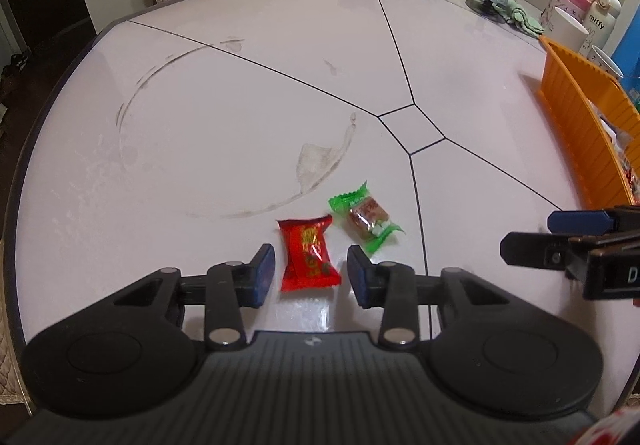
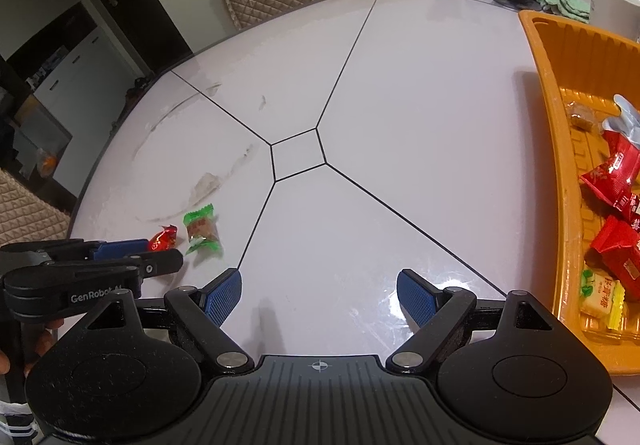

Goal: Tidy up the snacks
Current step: 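Grasp the red candy pack with the left gripper while the right grasps the green-wrapped candy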

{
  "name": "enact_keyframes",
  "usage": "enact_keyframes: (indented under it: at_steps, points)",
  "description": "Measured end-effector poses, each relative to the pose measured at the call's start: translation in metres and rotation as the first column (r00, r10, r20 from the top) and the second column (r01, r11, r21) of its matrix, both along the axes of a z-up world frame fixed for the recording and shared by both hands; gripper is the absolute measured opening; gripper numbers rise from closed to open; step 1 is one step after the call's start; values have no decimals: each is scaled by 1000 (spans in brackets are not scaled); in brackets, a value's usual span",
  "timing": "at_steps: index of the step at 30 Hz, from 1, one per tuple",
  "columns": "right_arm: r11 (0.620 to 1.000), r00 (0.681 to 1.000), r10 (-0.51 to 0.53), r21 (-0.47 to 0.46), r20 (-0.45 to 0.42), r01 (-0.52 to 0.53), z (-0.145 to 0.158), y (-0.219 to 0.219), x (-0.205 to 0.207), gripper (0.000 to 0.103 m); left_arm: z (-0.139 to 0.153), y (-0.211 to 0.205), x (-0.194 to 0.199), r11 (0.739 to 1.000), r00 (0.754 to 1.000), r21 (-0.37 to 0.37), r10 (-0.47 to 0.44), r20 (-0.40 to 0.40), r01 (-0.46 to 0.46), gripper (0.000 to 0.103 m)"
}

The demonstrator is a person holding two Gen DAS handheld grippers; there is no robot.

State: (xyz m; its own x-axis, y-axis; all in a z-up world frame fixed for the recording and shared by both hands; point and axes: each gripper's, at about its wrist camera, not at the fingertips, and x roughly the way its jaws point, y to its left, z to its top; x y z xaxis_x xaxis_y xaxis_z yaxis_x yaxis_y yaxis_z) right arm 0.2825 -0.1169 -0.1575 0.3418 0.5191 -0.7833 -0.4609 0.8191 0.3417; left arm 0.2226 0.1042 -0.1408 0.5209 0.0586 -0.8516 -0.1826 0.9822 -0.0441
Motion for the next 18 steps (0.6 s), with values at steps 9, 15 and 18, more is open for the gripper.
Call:
enact_keyframes:
  at_steps: [9,15,18]
  points:
    - [999,998,49,9,29,-49,4,15,2,84,2,7,5,1000,1000,-15,25,1,-25,19]
    - [992,990,120,18,70,-122,7,36,0,84,6,16,-2,998,998,-6,64,14,-64,19]
    - [985,981,168,16,99,-170,6,49,-3,81,11,23,-5,996,996,-4,88,21,-88,19]
